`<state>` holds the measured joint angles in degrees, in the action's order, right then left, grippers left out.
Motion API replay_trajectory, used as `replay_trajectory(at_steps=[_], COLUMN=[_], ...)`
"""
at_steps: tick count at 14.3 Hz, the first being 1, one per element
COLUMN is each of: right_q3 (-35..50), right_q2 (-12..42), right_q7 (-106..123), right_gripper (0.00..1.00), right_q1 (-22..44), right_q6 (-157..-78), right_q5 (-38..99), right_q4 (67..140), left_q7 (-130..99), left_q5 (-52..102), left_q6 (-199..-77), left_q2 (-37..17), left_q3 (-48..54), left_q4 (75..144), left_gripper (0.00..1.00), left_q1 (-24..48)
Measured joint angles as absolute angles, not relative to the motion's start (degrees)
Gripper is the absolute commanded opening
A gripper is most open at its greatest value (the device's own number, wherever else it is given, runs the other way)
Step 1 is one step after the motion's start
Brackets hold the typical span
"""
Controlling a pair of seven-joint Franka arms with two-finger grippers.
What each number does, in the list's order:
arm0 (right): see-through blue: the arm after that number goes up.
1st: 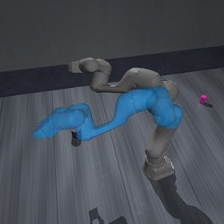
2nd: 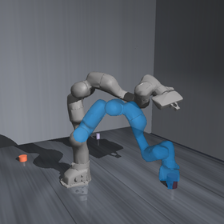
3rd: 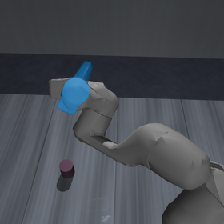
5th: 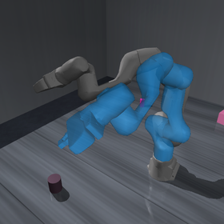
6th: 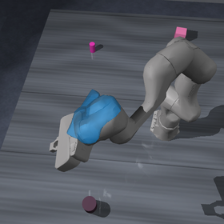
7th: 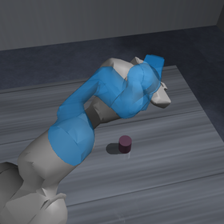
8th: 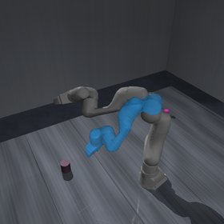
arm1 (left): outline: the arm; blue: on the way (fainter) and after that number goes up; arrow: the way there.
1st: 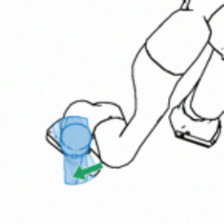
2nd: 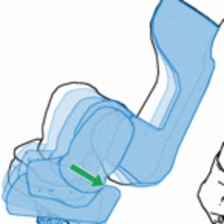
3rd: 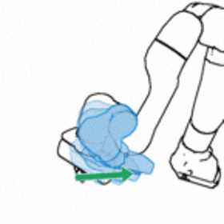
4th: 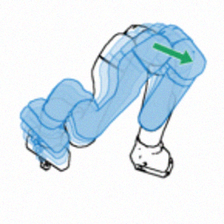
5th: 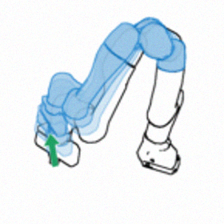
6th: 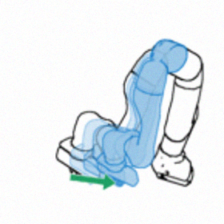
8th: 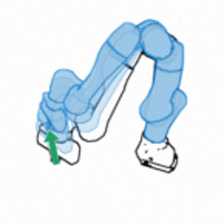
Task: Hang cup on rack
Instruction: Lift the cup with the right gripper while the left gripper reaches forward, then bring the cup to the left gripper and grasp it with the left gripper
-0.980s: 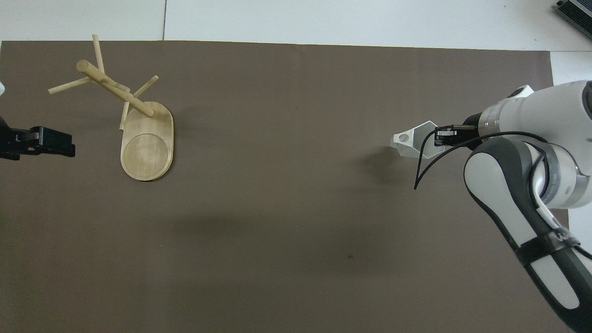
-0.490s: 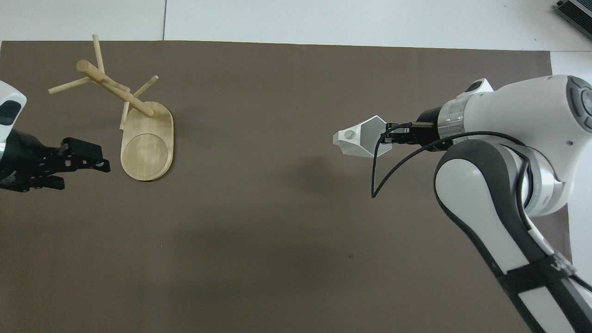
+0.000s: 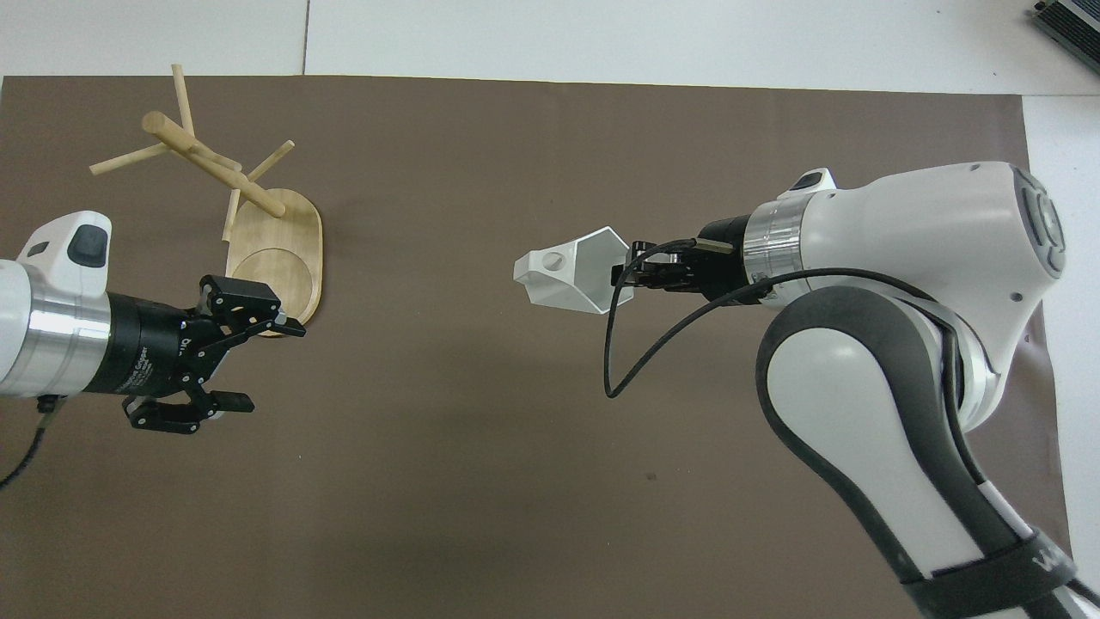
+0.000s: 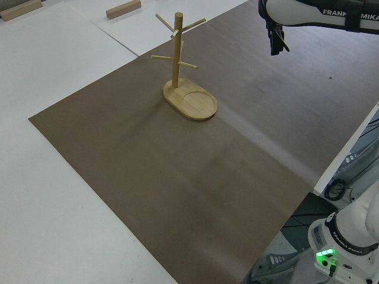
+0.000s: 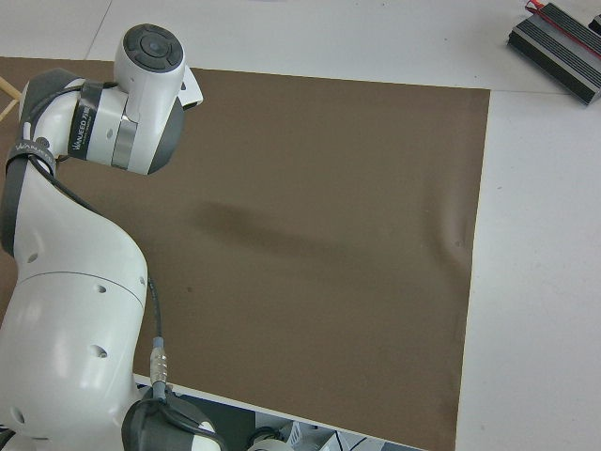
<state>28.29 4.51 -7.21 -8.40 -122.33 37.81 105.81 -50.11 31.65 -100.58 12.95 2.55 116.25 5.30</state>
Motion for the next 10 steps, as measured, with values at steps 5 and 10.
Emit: replay_trajectory(at_steps=[5, 10], right_q3=[33.2, 38.8], right_q2=[4.5, 4.6], right_q7=[-11.3, -18.4], right_gripper=[0.00, 0.00], right_q1=[-8.4, -8.4], right_q6=[-125.6, -133.6], right_q5=[41.1, 41.1], right_q4=[105.6, 105.7], left_q7=[-59.5, -62.3], left_q5=[47.7, 57.9], left_q6=[-104.4, -108.6], left_q2=[10.4, 4.7], left_q3=[1.7, 1.9], left_q4=[118.4, 118.5], left_gripper=[1.00, 1.00], left_q1=[4.8, 4.8])
